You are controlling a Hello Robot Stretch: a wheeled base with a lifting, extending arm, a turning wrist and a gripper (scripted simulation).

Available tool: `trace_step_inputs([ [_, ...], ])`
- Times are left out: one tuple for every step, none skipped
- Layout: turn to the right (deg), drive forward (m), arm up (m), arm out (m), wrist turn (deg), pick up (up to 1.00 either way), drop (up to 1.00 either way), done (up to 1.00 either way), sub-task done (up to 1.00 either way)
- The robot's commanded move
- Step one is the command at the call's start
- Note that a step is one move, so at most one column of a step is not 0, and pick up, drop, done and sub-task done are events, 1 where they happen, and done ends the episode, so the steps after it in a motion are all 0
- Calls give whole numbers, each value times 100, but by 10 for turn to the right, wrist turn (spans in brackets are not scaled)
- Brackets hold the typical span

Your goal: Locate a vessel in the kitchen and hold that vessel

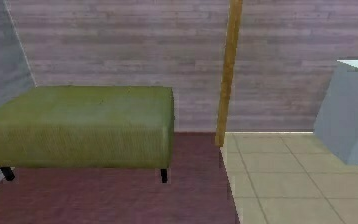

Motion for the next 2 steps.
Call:
trace_step_inputs([
  [0, 15, 0, 0, 0, 0, 0, 0, 0],
  [390, 0, 0, 0, 0, 0, 0, 0, 0],
])
